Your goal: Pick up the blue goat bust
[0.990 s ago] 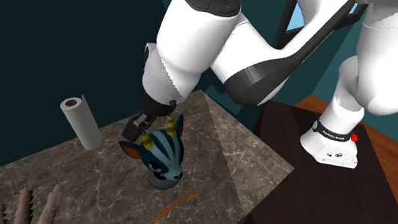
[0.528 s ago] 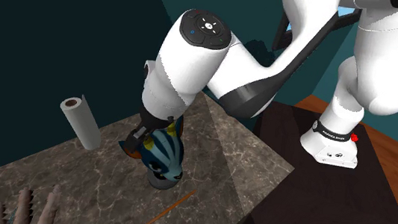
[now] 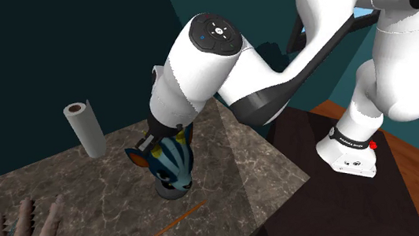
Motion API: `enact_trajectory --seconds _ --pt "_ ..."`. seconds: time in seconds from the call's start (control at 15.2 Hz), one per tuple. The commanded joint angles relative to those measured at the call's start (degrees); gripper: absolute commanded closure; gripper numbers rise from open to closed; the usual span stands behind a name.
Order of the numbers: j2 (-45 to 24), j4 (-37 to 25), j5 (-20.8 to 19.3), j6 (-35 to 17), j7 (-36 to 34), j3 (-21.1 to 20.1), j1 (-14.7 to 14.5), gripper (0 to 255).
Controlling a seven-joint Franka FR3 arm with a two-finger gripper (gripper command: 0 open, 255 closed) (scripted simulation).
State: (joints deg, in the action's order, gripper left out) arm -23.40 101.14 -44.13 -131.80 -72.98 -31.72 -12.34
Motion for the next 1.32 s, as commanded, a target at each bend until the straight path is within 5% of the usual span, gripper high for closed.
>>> enact_trajectory --seconds 0.0,1.25 --pt "-0.02 0.01 0.01 0.02 0.01 0.01 0.01 255" --pt "4.34 -5.22 6.22 7.64 6.53 -2.54 1.22 255"
